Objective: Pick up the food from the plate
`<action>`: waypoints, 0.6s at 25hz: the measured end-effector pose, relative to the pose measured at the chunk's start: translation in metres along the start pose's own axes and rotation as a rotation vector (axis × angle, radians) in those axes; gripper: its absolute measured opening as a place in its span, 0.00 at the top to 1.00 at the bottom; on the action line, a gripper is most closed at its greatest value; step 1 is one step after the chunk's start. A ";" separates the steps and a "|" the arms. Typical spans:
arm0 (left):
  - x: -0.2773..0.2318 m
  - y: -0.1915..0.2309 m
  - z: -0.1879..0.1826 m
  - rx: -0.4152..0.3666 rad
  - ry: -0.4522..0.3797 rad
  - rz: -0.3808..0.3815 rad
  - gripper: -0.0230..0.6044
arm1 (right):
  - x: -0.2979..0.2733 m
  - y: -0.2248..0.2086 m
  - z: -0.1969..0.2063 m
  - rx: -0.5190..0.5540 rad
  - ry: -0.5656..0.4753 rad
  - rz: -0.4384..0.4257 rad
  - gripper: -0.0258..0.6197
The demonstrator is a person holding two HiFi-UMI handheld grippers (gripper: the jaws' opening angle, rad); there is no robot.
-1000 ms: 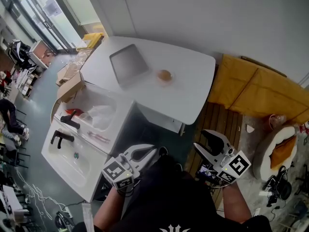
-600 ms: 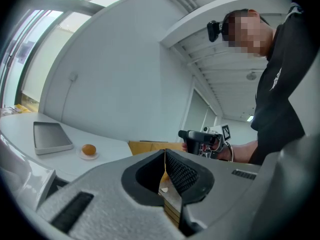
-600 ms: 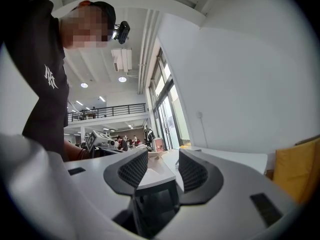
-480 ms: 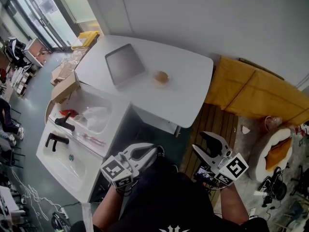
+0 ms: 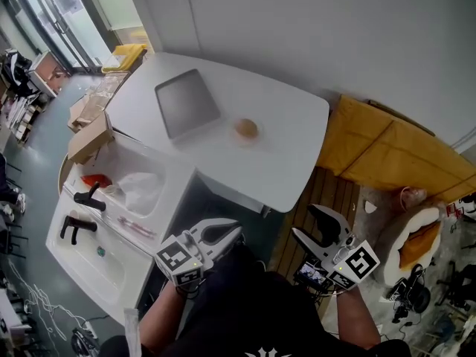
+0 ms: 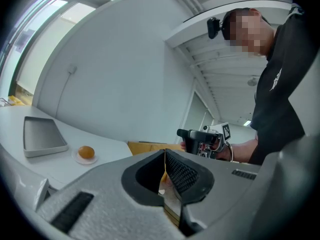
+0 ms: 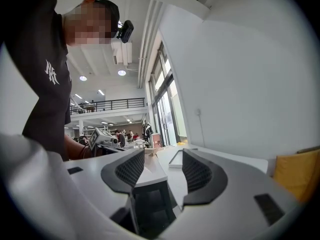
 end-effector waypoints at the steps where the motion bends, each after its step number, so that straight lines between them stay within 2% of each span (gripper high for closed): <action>1: -0.004 0.007 -0.003 0.012 -0.001 0.003 0.95 | -0.007 -0.006 0.000 0.000 0.008 -0.002 0.64; 9: -0.031 0.073 -0.018 0.037 0.000 0.035 0.95 | -0.074 -0.050 -0.014 0.007 0.071 -0.032 0.60; 15: -0.044 0.117 -0.027 0.067 -0.019 0.081 0.95 | -0.121 -0.073 -0.026 0.014 0.105 -0.008 0.58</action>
Point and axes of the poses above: the fingertips, and each gripper's own axes: x backward along the fingers, y to its left, z out of its underside, the point moved 9 cm from there along x, backward along the fingers, and after that the axes turned 12 degrees about -z, right-handed, at the moved point
